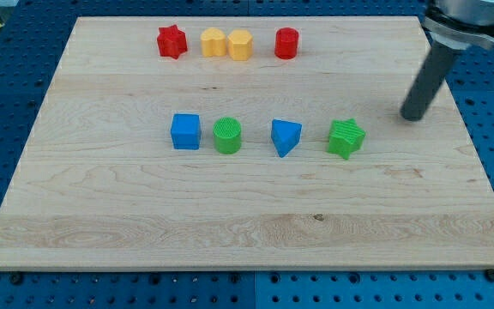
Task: Push the blue triangle a bit down
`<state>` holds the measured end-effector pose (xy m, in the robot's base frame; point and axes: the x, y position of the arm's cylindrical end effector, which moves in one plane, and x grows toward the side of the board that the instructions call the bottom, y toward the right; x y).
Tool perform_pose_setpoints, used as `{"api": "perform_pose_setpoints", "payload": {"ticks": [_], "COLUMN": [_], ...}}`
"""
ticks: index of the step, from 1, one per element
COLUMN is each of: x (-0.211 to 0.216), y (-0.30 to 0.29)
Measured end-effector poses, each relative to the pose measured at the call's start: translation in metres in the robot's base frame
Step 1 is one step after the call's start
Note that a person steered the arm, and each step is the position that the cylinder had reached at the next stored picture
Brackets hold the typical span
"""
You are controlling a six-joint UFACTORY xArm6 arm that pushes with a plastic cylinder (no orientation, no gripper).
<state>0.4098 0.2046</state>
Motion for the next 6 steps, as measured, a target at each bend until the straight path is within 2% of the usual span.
{"api": "perform_pose_setpoints", "payload": {"ticks": [2, 3, 6], "x": [0.000, 0.003, 0.064], "y": [-0.131, -0.152, -0.168]}}
